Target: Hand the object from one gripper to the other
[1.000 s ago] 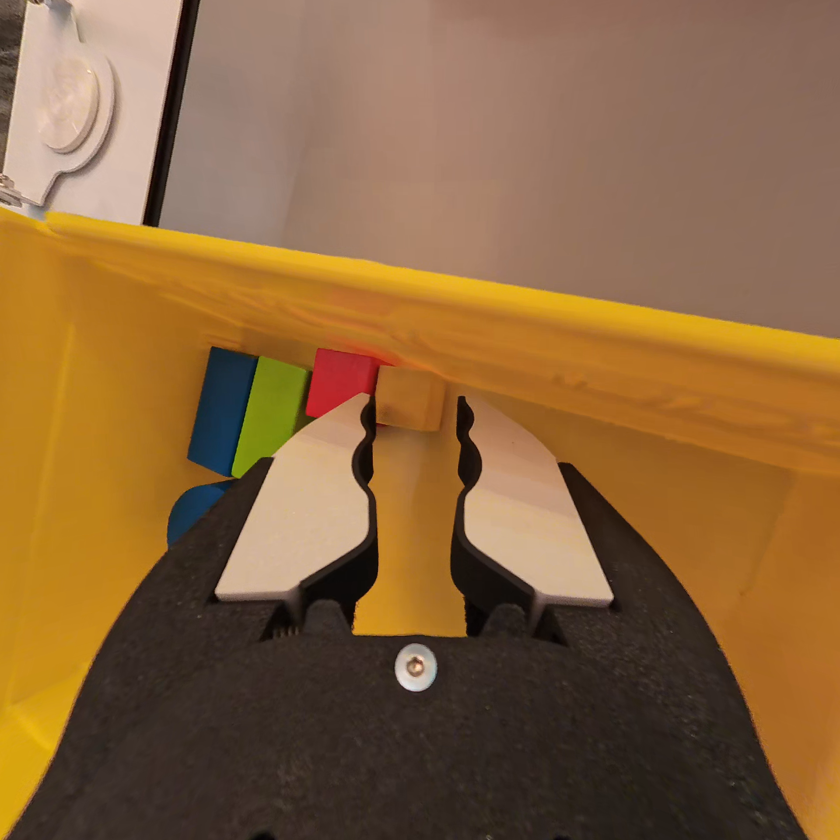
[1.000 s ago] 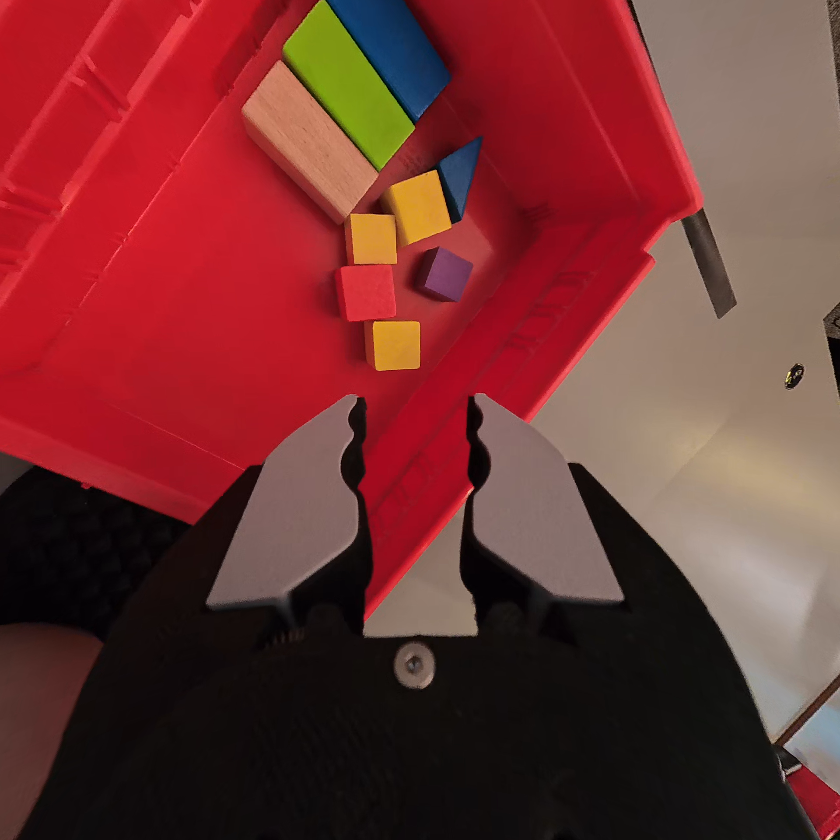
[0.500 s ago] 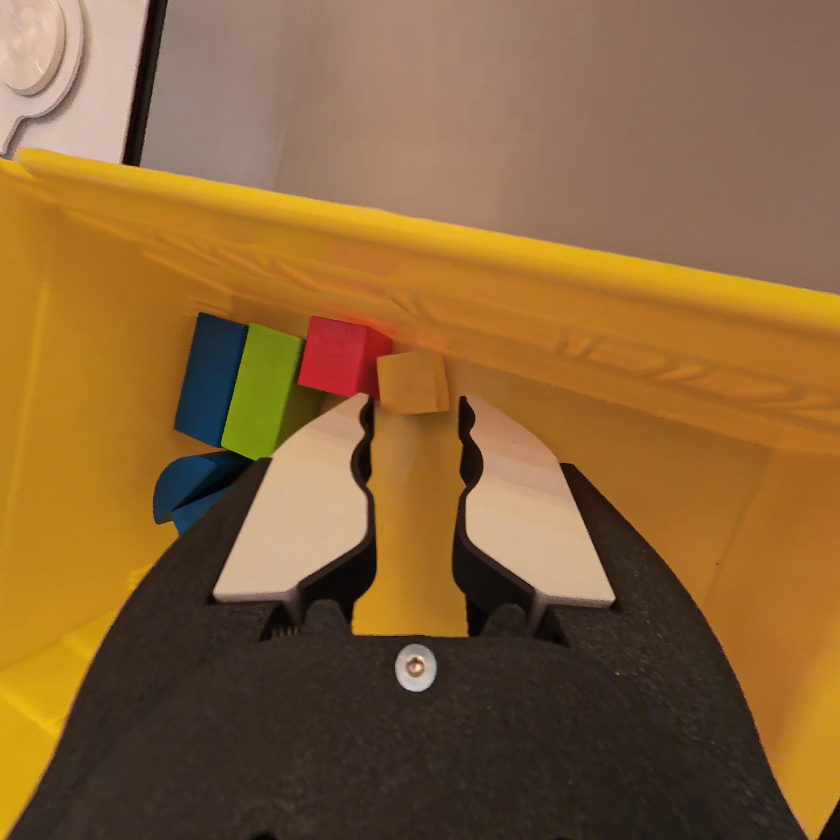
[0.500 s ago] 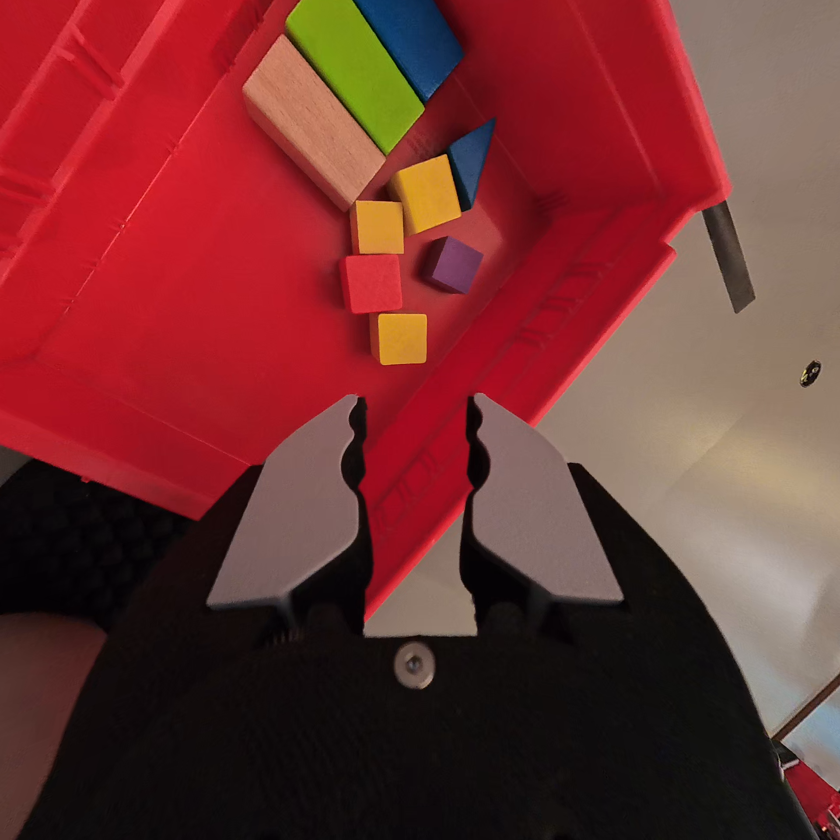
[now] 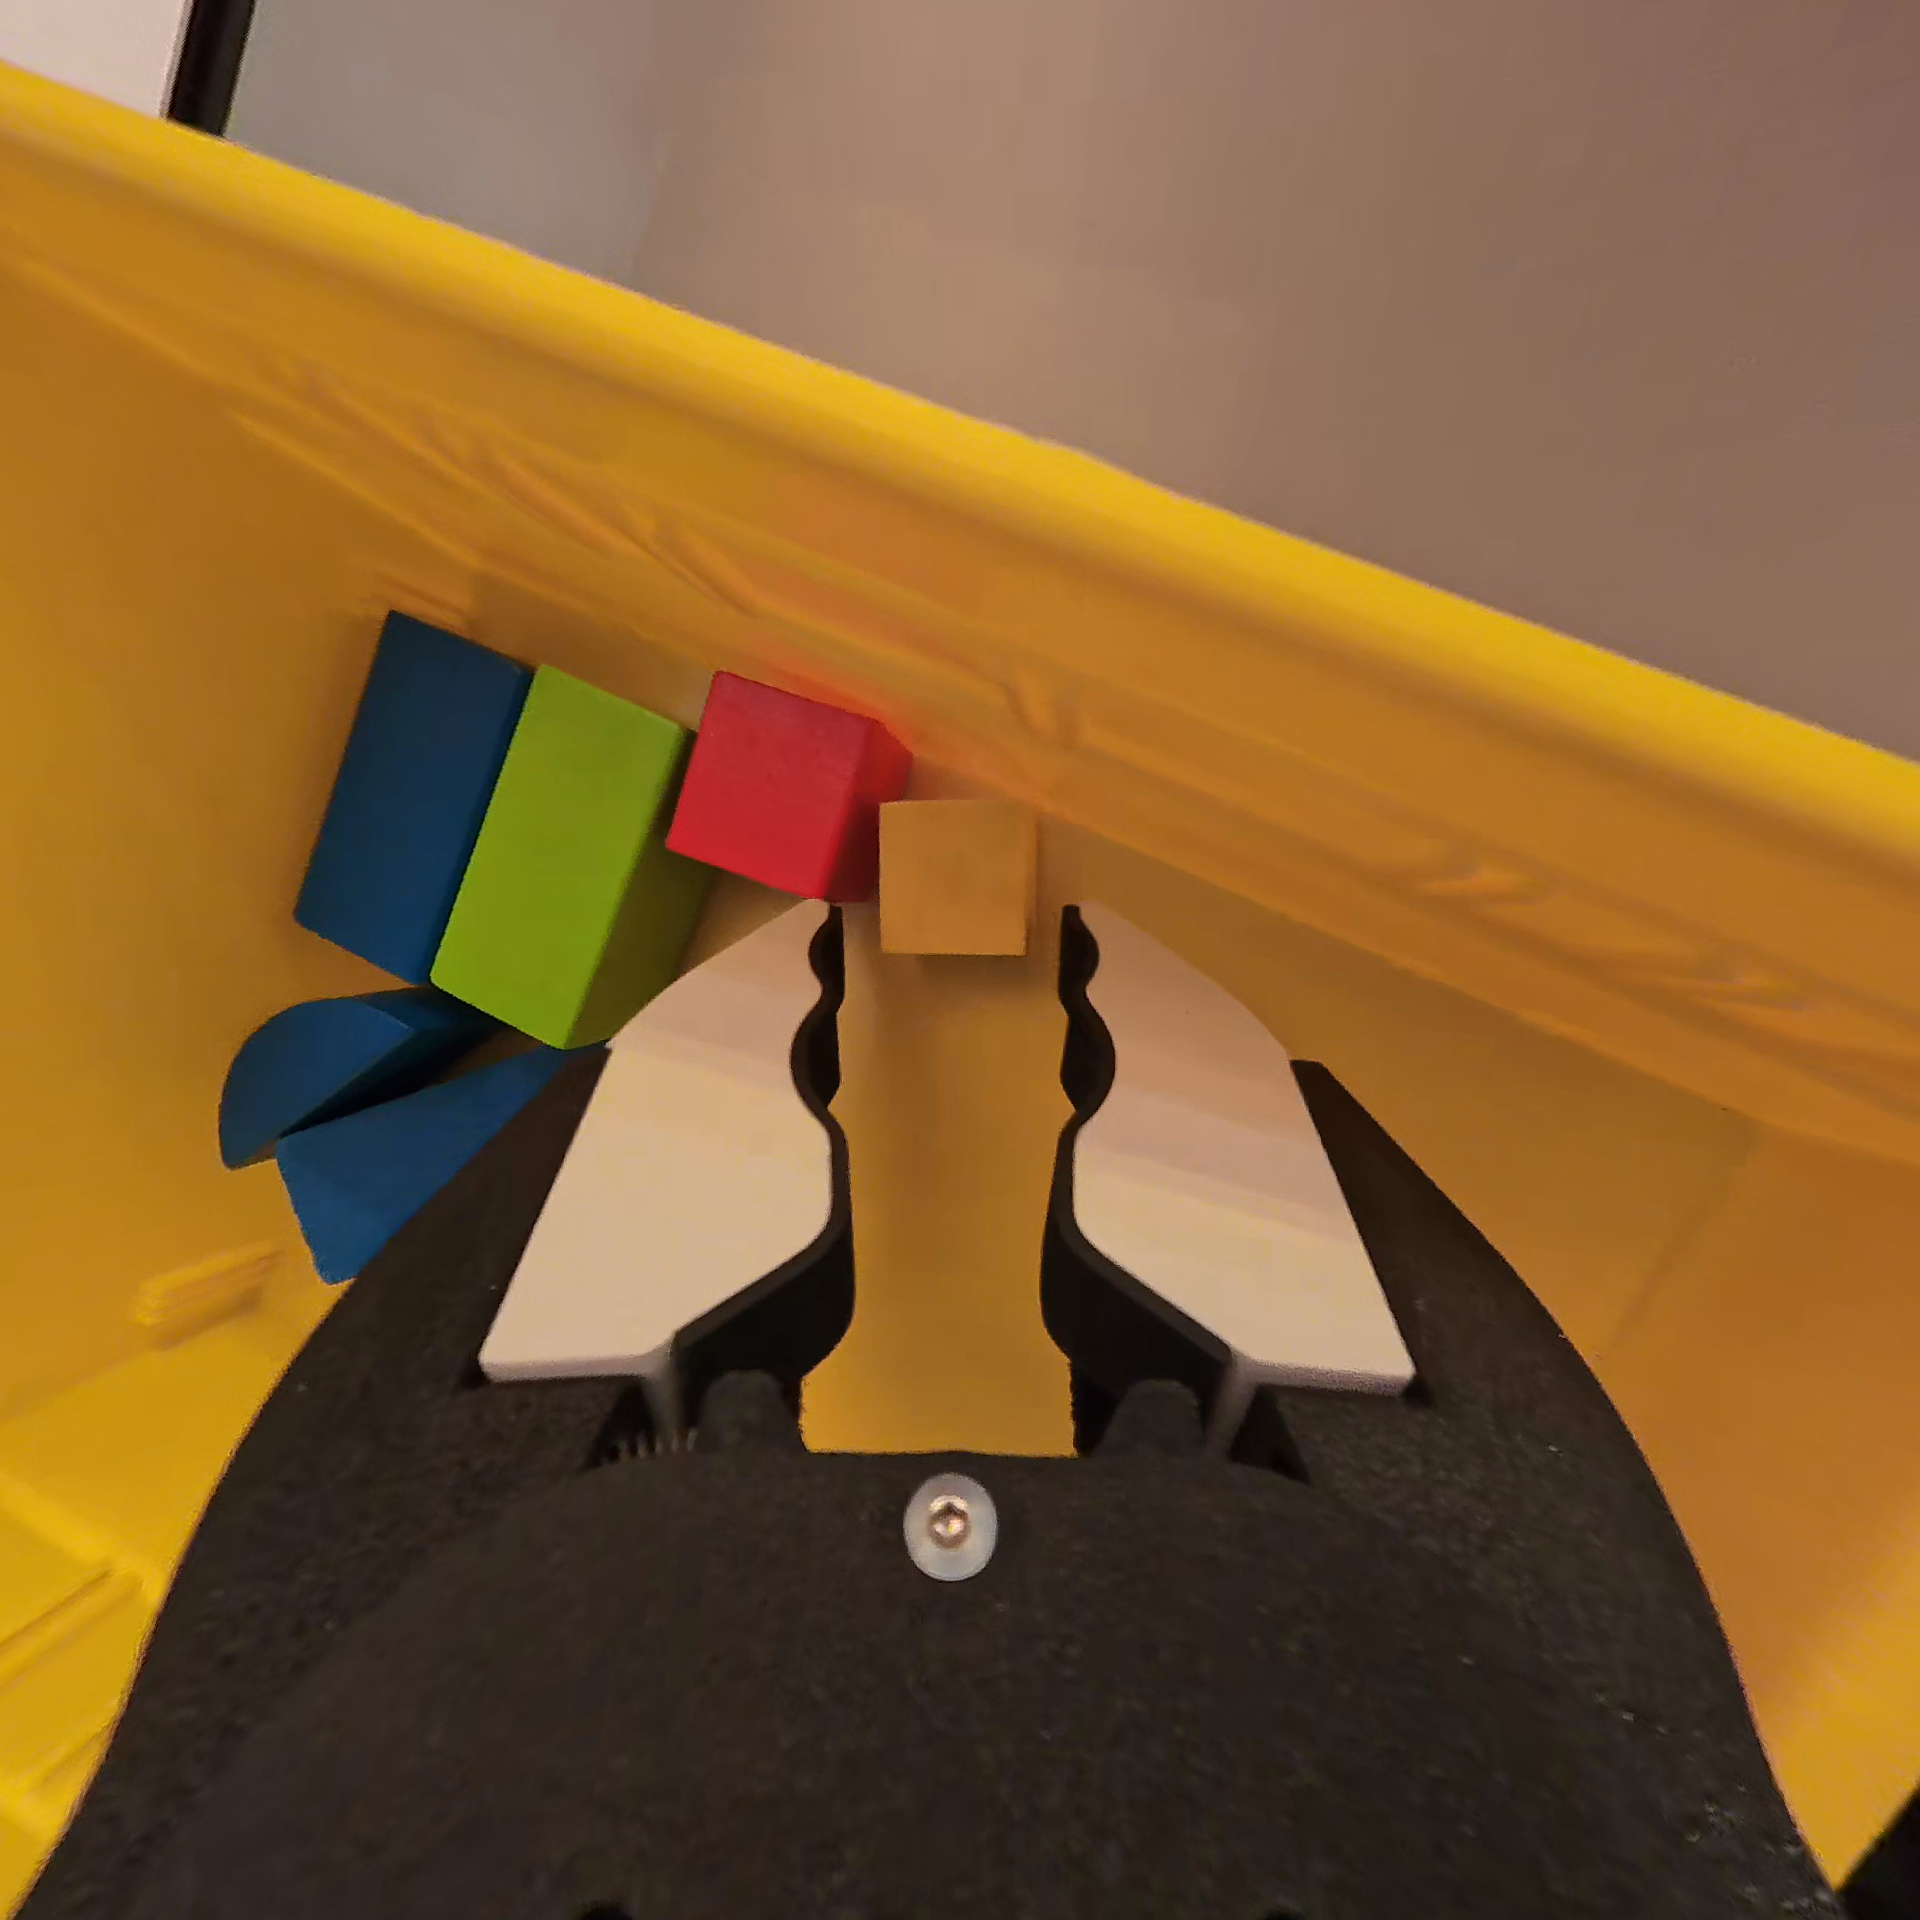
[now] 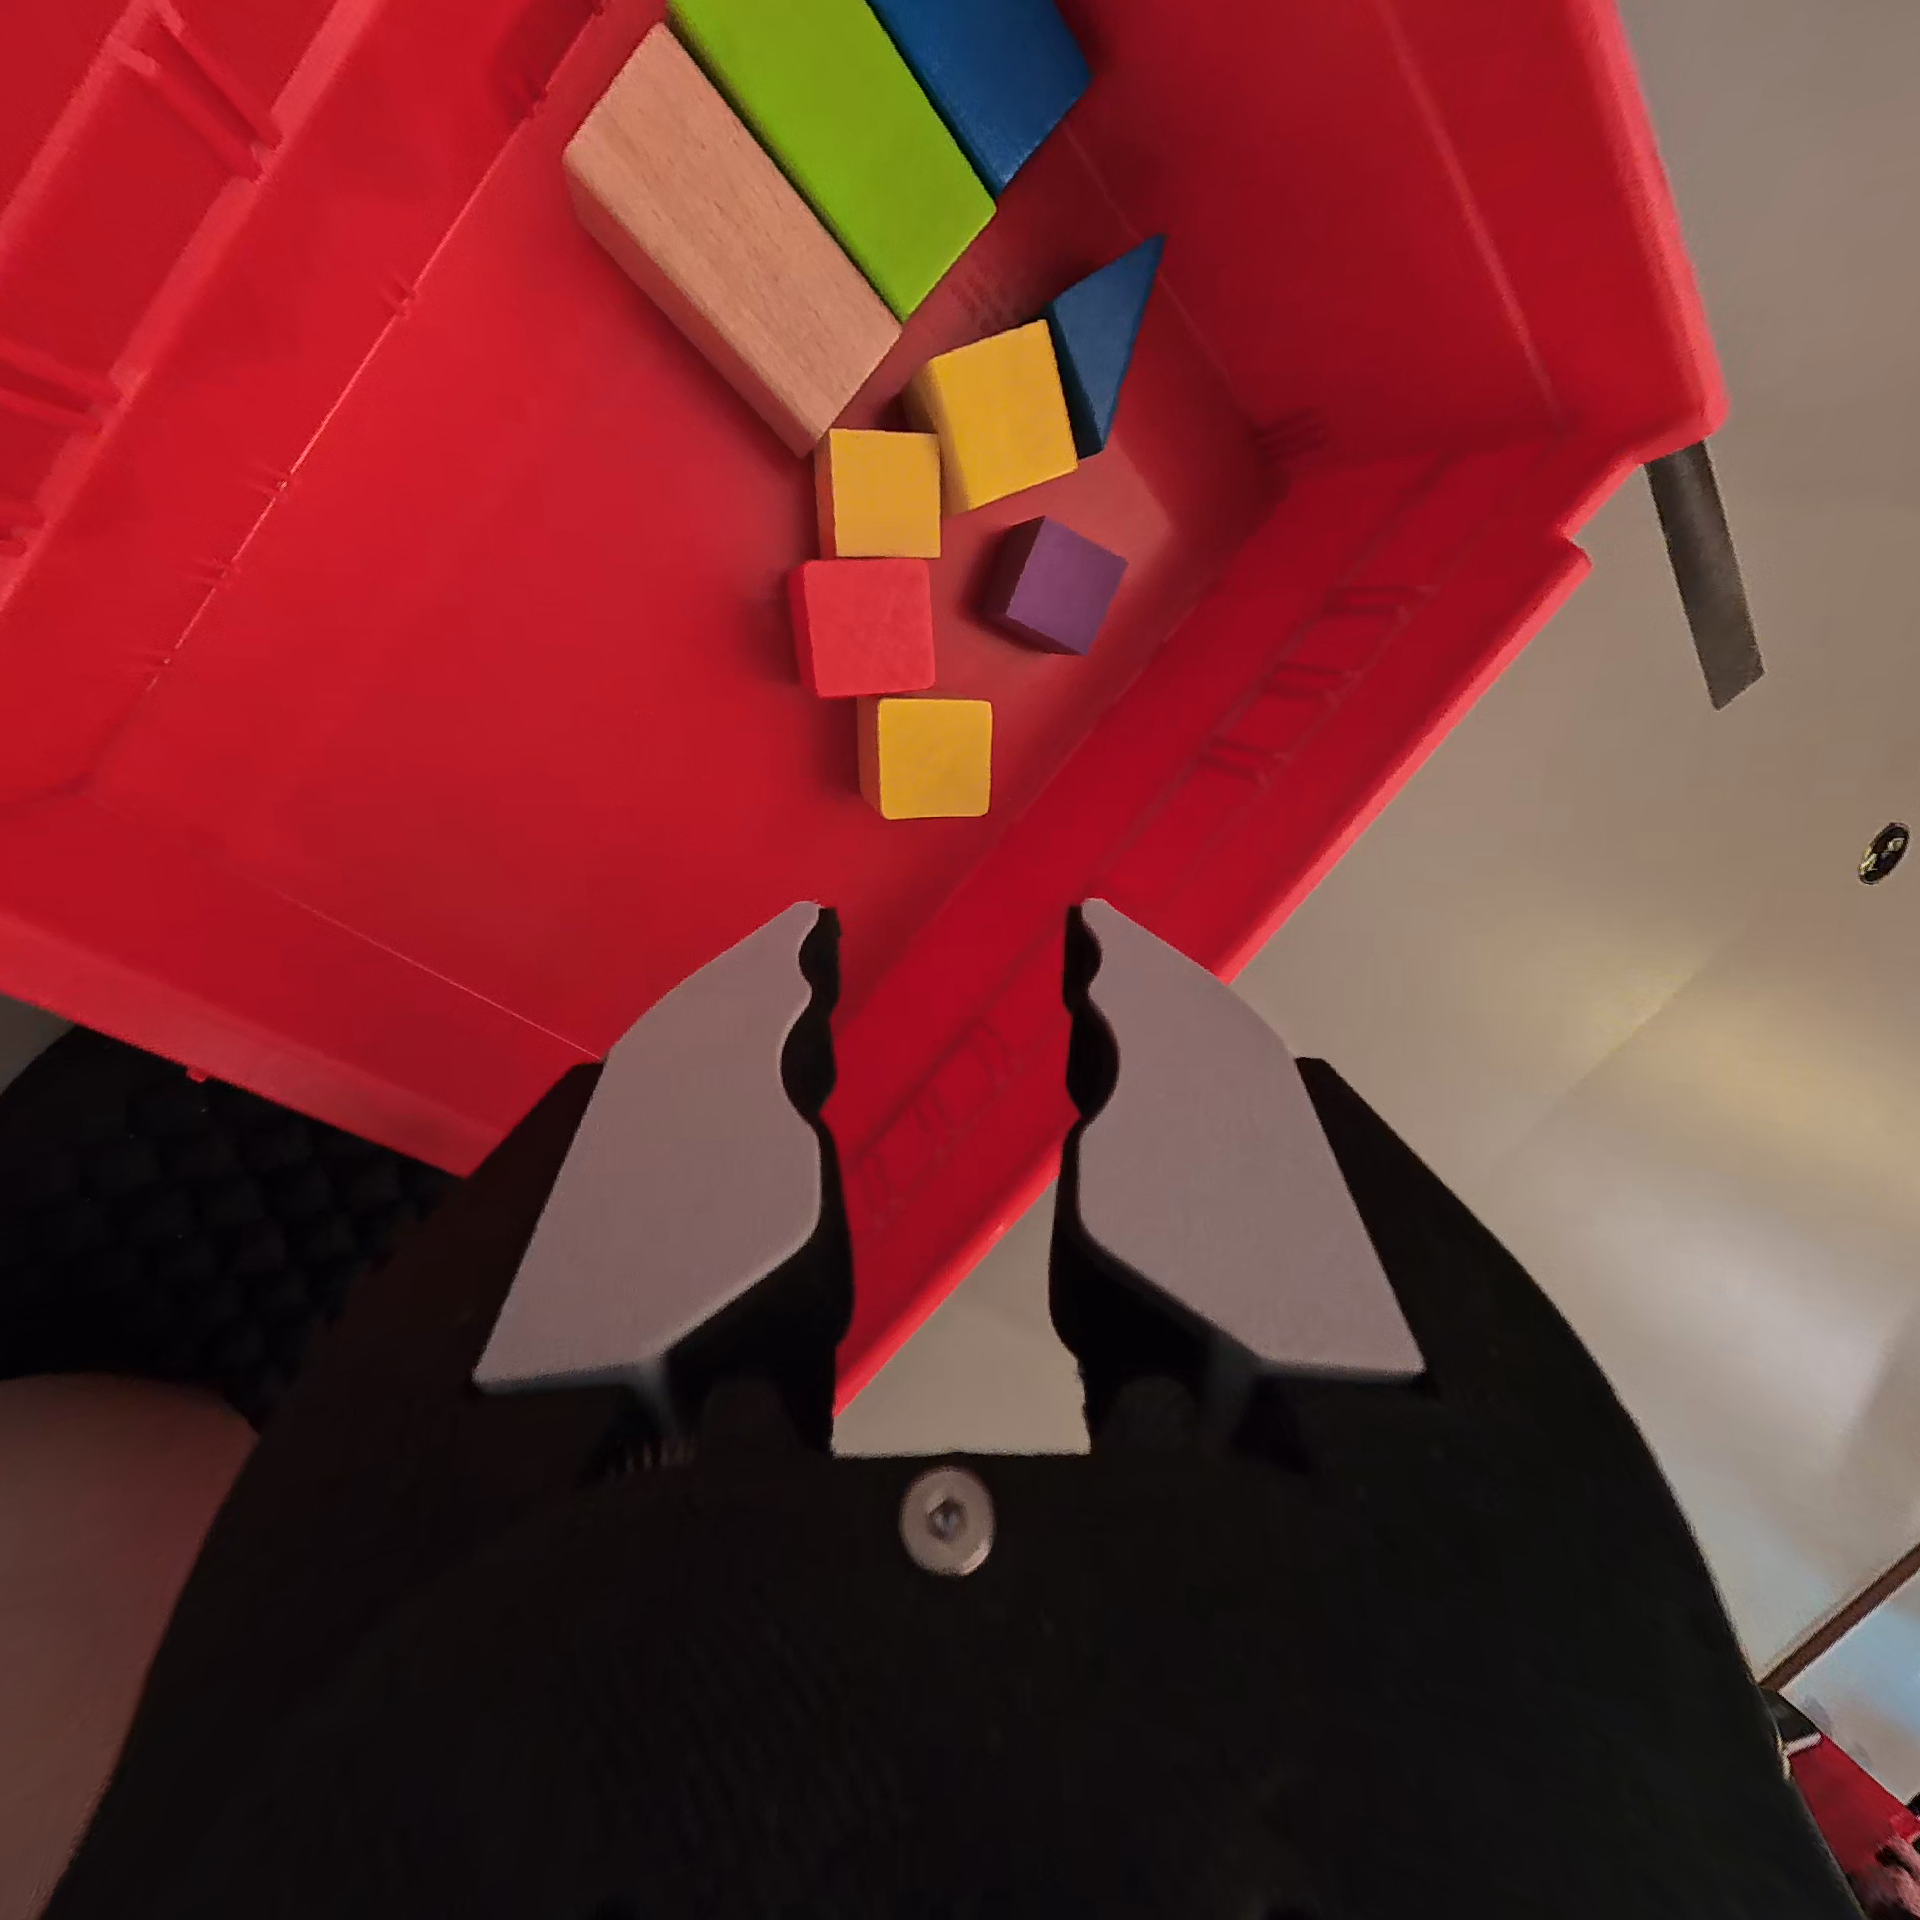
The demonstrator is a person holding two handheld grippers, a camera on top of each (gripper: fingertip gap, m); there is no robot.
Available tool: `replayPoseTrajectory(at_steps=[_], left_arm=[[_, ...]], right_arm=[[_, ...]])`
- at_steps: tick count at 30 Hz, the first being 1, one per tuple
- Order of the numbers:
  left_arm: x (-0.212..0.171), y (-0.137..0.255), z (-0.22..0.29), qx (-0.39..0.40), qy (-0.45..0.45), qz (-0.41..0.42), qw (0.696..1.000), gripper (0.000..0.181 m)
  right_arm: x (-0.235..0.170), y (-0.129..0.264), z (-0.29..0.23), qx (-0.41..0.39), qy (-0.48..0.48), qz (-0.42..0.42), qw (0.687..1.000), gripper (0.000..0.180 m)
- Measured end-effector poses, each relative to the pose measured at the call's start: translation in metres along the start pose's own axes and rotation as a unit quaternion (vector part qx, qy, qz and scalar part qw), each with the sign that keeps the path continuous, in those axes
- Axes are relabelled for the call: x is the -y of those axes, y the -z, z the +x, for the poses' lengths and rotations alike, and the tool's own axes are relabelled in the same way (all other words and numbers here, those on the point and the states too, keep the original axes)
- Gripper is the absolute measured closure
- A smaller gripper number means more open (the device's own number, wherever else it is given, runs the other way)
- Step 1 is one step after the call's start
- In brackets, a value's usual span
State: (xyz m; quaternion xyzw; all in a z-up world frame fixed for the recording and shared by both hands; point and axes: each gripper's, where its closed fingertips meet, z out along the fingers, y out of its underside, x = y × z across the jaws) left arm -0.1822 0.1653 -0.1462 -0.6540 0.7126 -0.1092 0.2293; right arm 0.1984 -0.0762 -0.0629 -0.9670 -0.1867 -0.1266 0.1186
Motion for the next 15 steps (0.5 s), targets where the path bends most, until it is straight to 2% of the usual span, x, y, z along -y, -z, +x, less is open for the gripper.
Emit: replayPoseTrajectory(at_steps=[6, 8, 15], left_arm=[[-0.0041, -0.0056, 0.0008, -0.009, 0.011, -0.014, 1.0, 0.145], [-0.0039, -0.0049, 0.0007, -0.011, 0.013, -0.013, 1.0, 0.152], [-0.0074, -0.0009, -0.0023, -0.008, 0.02, -0.018, 1.0, 0.153]], right_arm=[[-0.0014, -0.0013, -0.0012, 0.004, 0.002, -0.003, 1.0, 0.138], [-0.0024, -0.0019, -0.0013, 0.004, 0.003, -0.006, 1.0, 0.138], [-0.0036, -0.0045, -0.0033, 0.01, 0.005, -0.012, 1.0, 0.138]])
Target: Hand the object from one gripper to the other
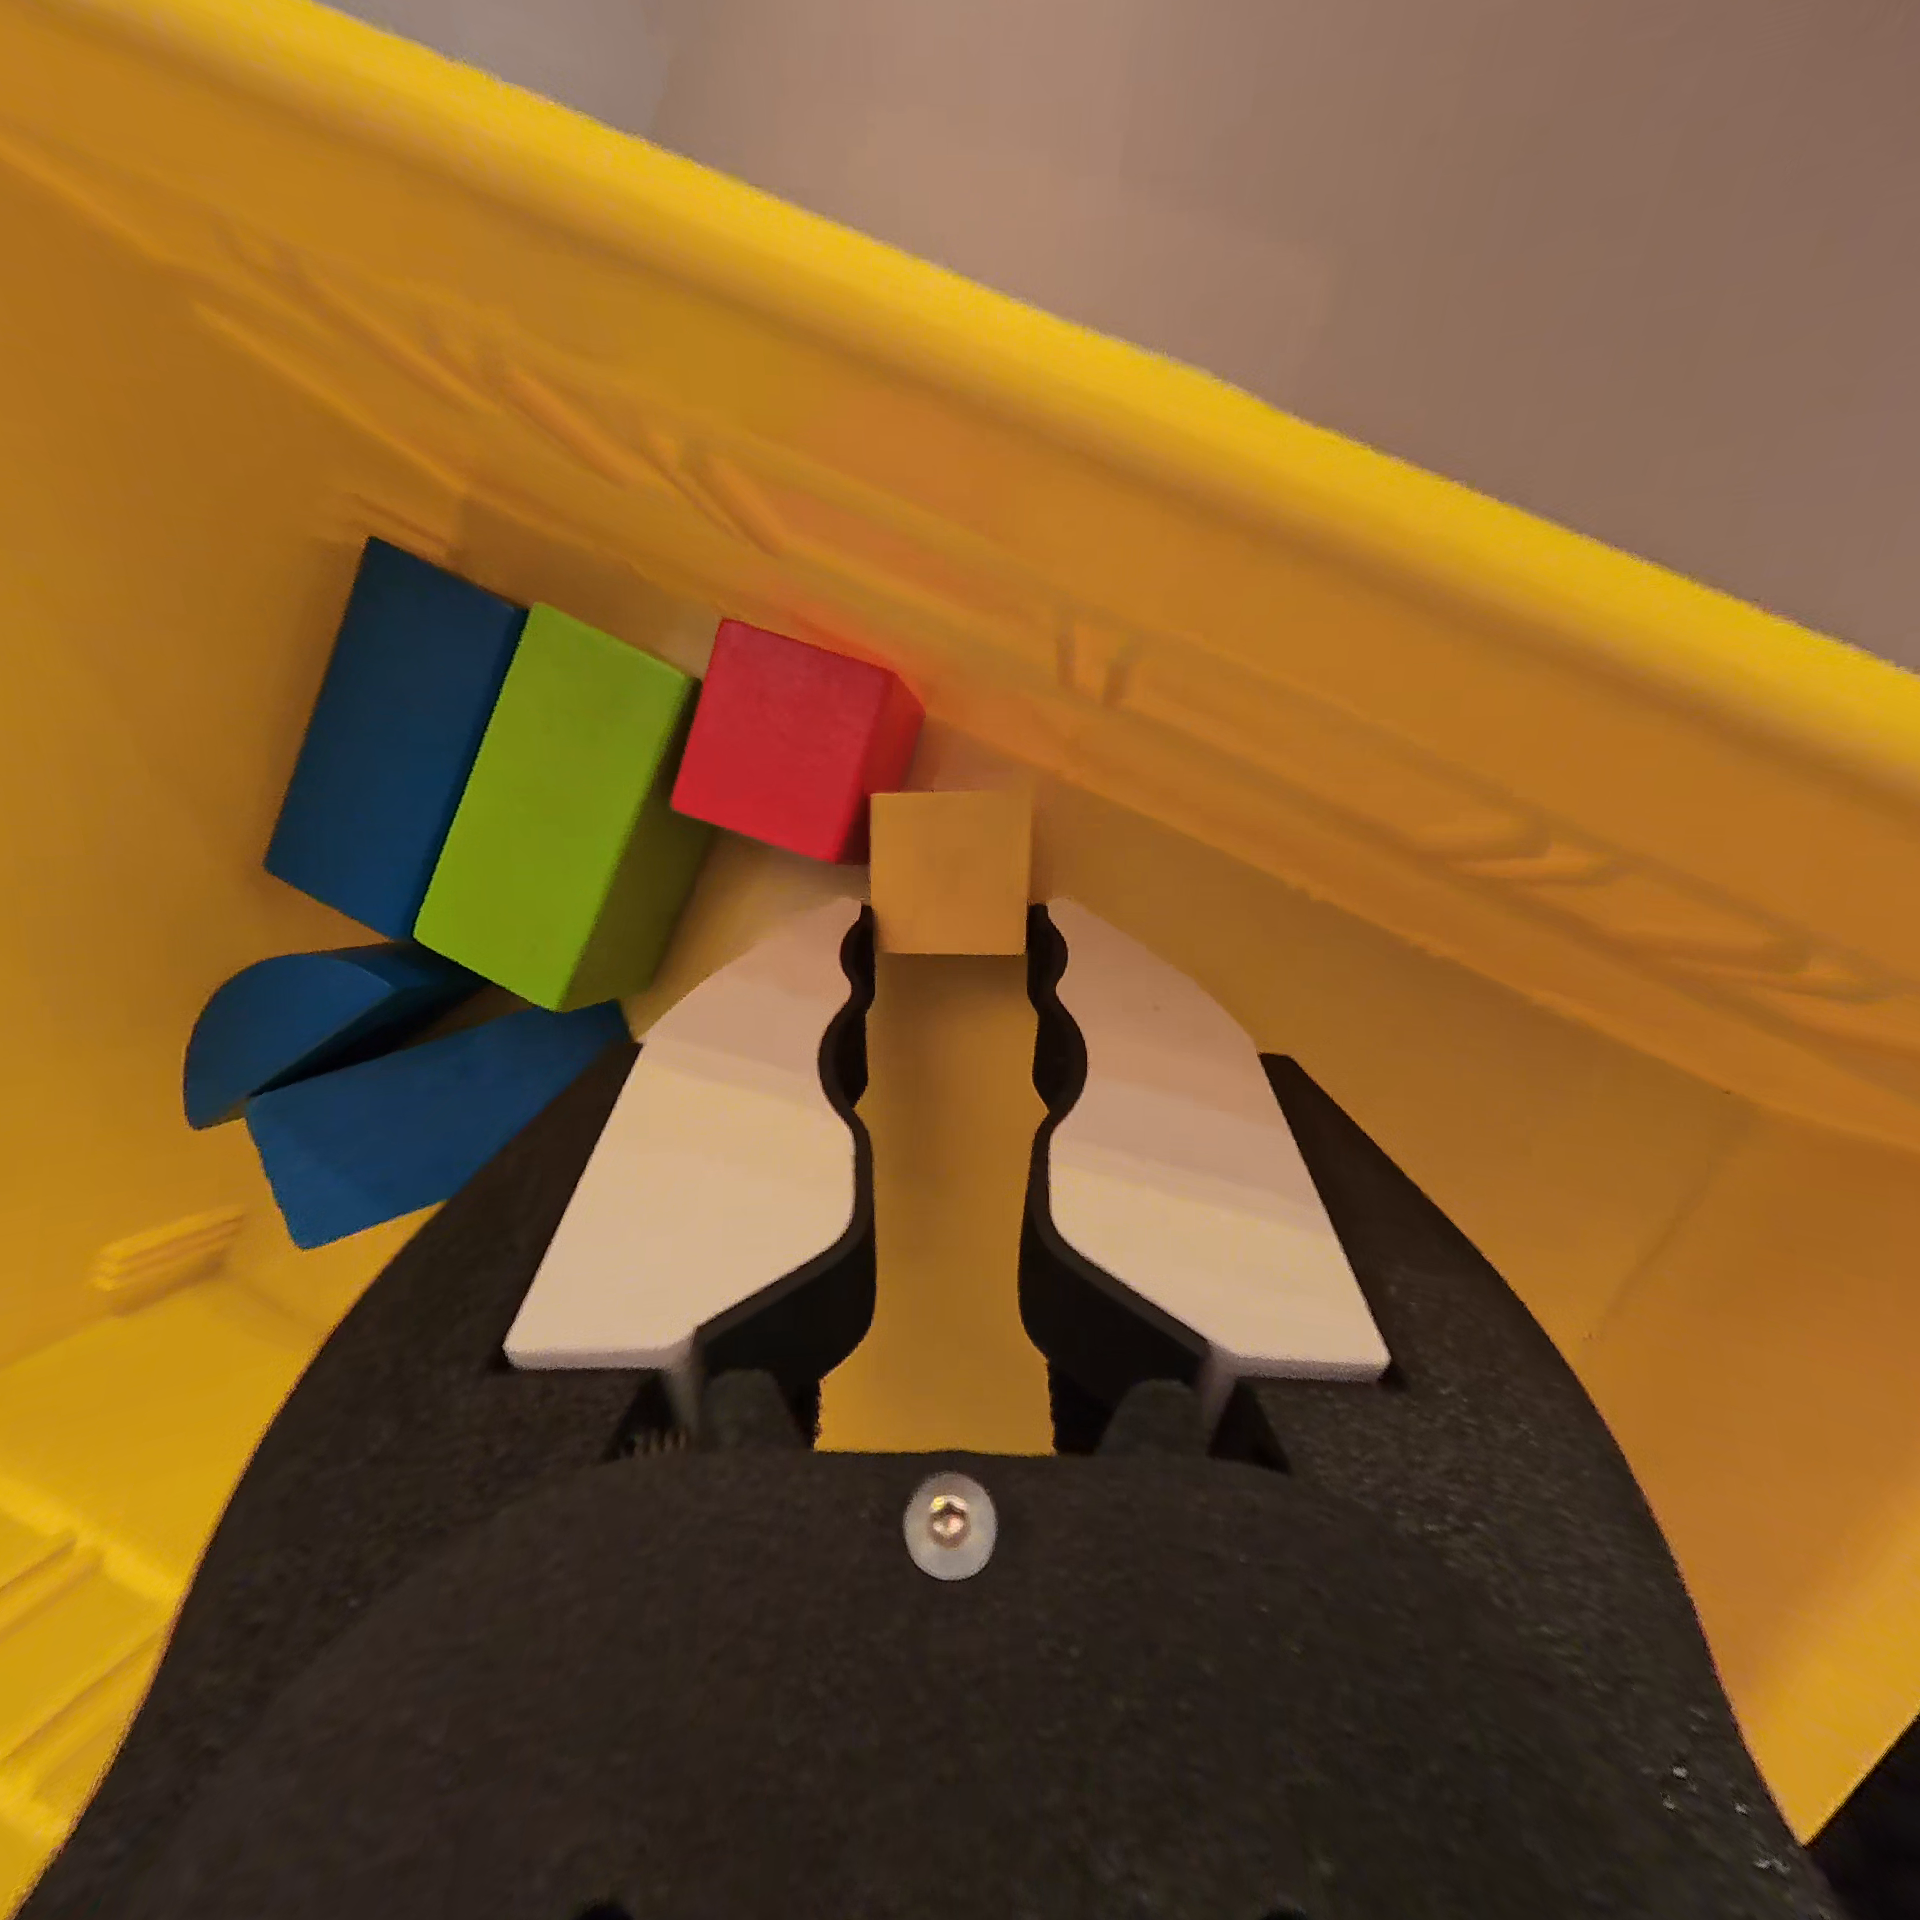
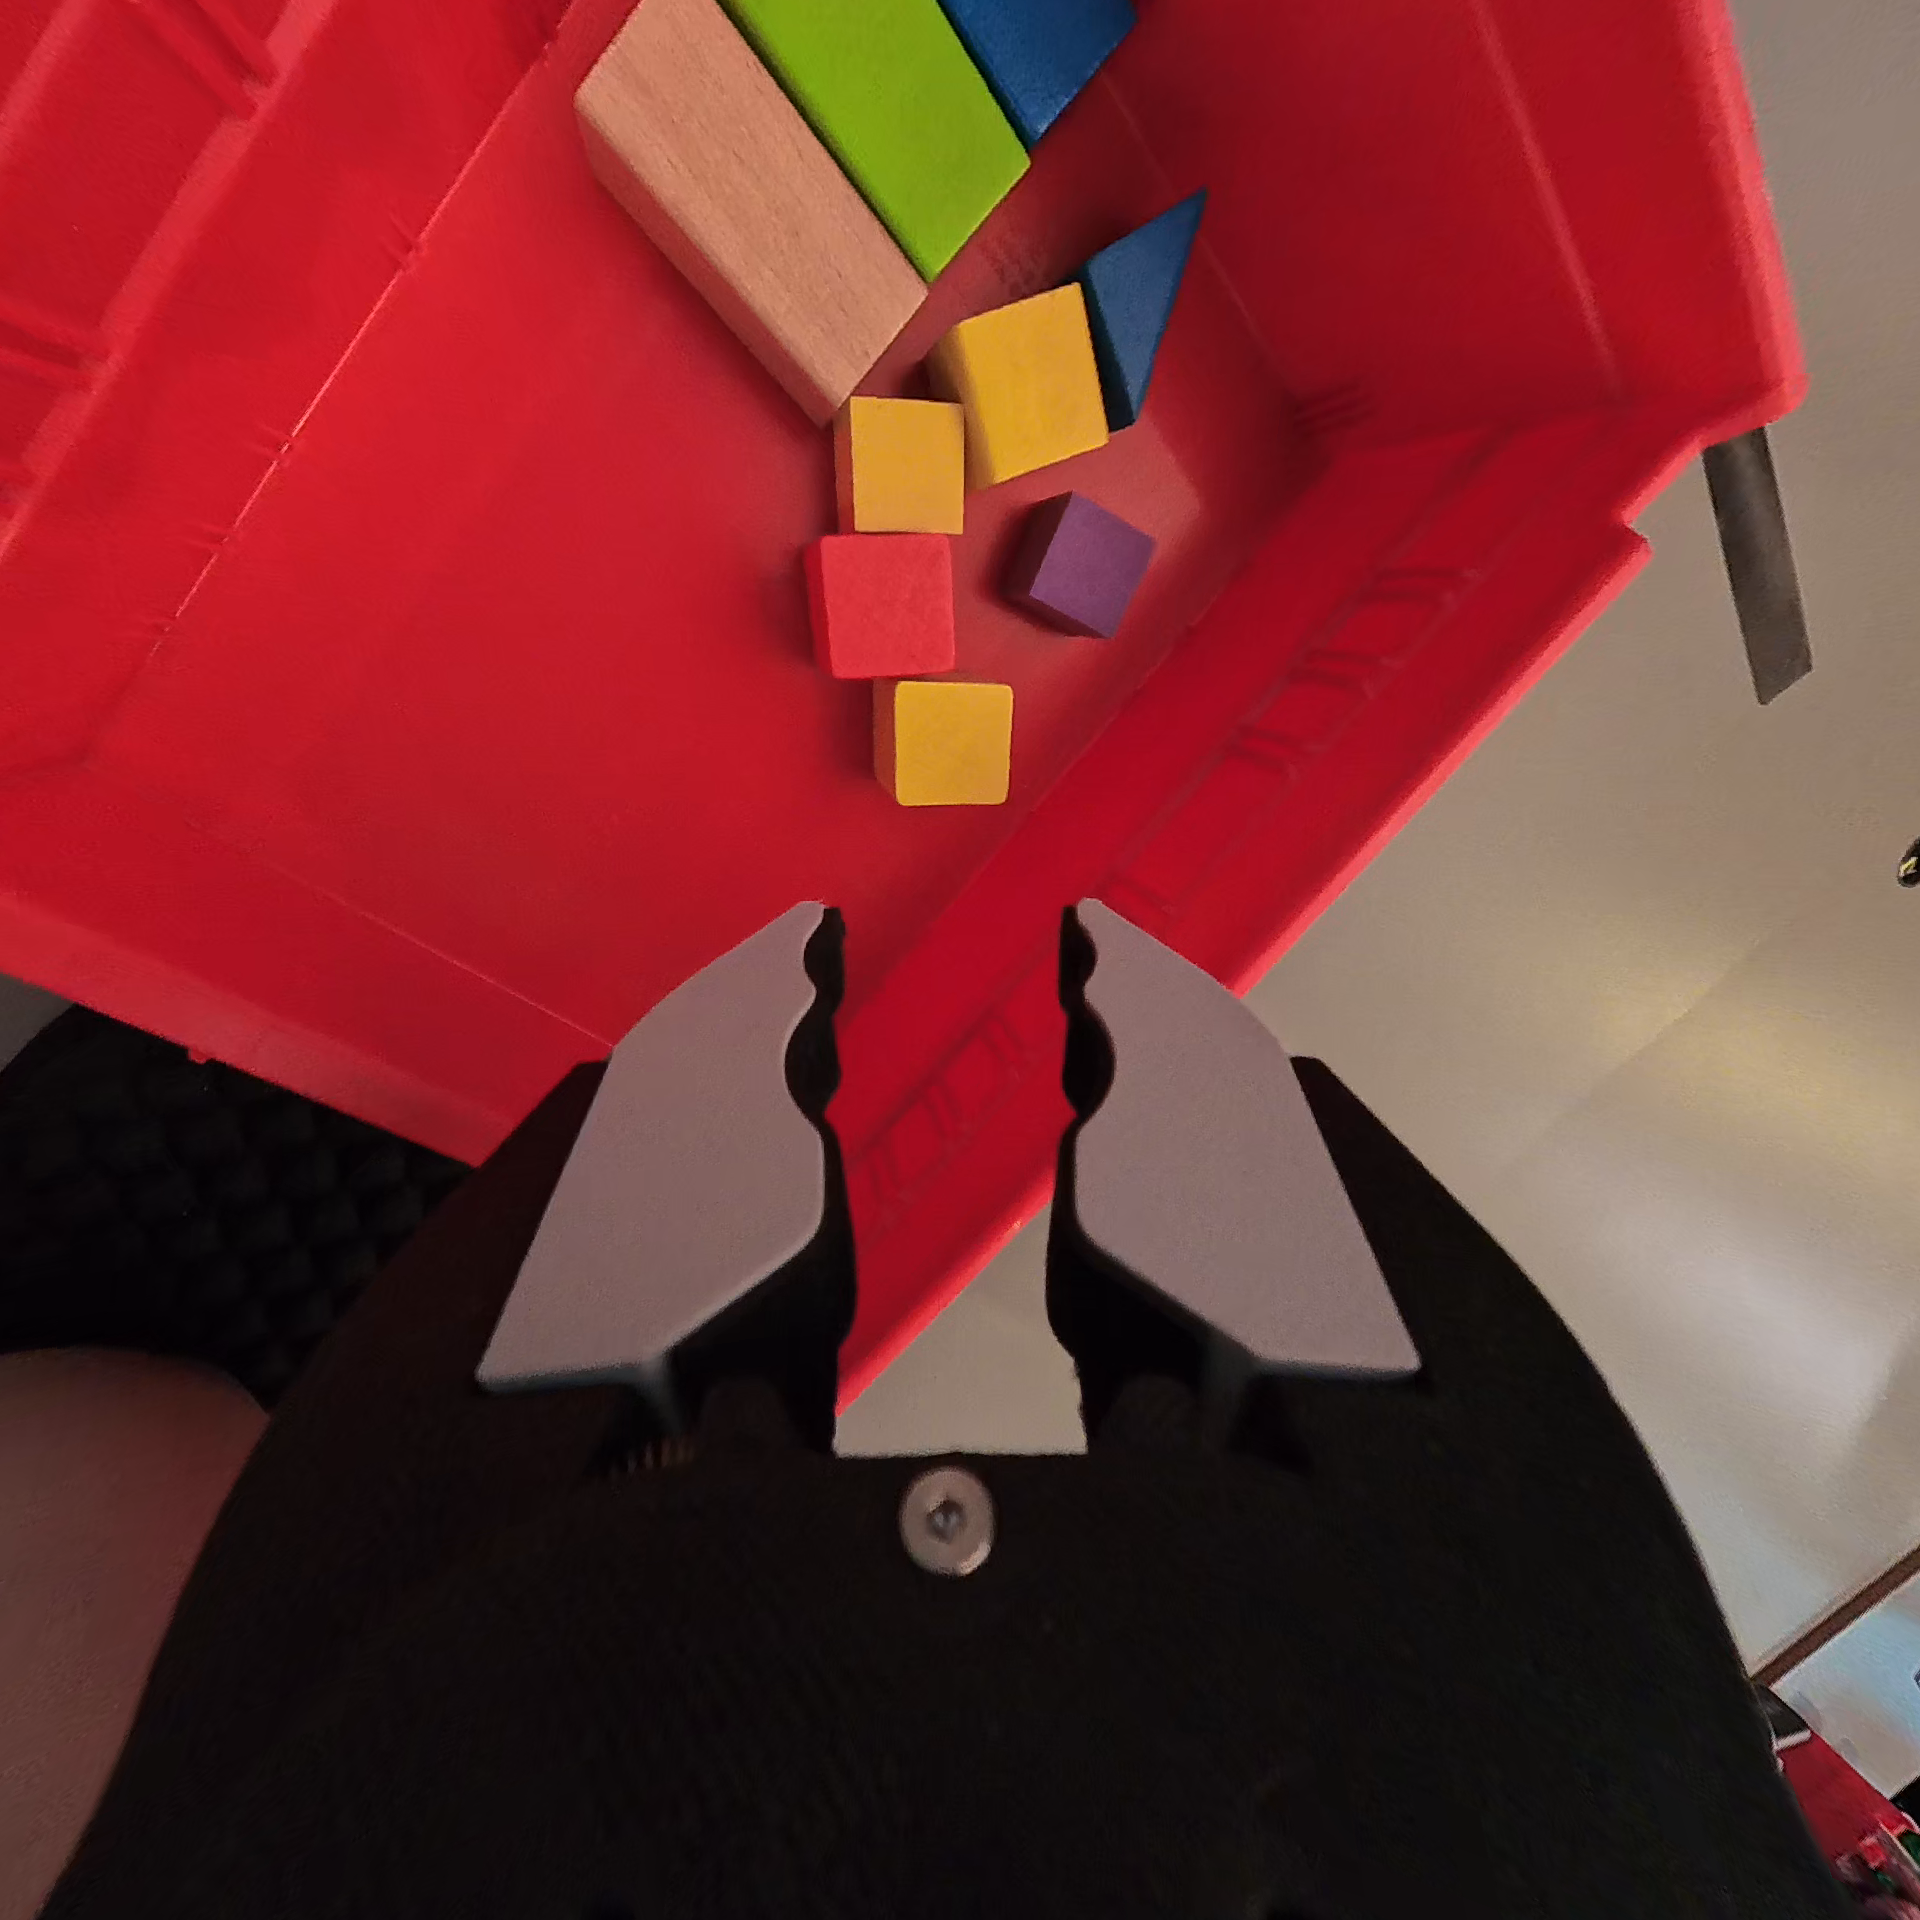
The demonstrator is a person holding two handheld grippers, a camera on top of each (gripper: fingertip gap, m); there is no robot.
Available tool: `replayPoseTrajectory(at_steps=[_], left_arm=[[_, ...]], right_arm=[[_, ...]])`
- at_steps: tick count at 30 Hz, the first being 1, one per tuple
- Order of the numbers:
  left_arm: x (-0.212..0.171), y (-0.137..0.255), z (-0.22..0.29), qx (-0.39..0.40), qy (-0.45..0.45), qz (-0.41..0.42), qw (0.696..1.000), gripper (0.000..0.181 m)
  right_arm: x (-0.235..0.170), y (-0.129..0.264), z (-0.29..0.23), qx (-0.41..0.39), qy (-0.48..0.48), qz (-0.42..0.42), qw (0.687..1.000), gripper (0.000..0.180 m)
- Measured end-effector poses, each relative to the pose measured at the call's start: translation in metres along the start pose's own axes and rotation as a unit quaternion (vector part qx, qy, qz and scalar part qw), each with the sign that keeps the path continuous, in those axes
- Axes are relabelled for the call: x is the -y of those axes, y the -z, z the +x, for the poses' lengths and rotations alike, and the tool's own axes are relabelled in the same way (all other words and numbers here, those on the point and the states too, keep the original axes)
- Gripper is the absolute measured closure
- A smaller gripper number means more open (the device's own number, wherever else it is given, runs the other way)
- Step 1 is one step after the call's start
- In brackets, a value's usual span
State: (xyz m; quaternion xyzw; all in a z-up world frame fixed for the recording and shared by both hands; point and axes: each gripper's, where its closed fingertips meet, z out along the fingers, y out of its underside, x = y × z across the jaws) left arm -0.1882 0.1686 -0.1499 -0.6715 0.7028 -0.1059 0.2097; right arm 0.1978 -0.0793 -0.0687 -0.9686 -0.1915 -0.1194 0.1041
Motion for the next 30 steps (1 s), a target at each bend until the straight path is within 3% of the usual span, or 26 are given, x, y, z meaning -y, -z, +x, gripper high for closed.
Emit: replayPoseTrajectory(at_steps=[6, 11, 17, 19, 22, 25, 27, 30], left_arm=[[-0.01, 0.009, -0.006, 0.012, 0.007, -0.023, 1.0, 0.153], [-0.01, 0.038, -0.021, 0.059, 0.018, -0.017, 0.998, 0.153], [0.028, 0.106, -0.017, 0.084, 0.034, 0.094, 0.991, 0.153], [0.047, 0.126, 0.003, 0.038, 0.028, 0.148, 0.988, 0.153], [0.074, 0.149, 0.042, -0.05, 0.001, 0.217, 0.975, 0.153], [0.091, 0.166, 0.076, -0.131, -0.024, 0.254, 0.958, 0.153], [0.097, 0.174, 0.092, -0.166, -0.041, 0.266, 0.949, 0.153], [0.1, 0.175, 0.115, -0.211, -0.072, 0.263, 0.939, 0.153]], right_arm=[[0.0, -0.002, -0.001, 0.005, 0.0, -0.004, 1.0, 0.14], [0.003, 0.006, 0.005, -0.018, -0.004, 0.009, 1.0, 0.145], [0.05, 0.064, 0.018, -0.143, 0.033, 0.144, 0.979, 0.148], [0.089, 0.097, 0.01, -0.189, 0.079, 0.246, 0.947, 0.148], [0.147, 0.139, -0.038, -0.187, 0.17, 0.394, 0.884, 0.147], [0.189, 0.156, -0.114, -0.168, 0.307, 0.491, 0.798, 0.144], [0.209, 0.155, -0.16, -0.168, 0.377, 0.528, 0.742, 0.144], [0.227, 0.145, -0.204, -0.192, 0.436, 0.528, 0.703, 0.133]])
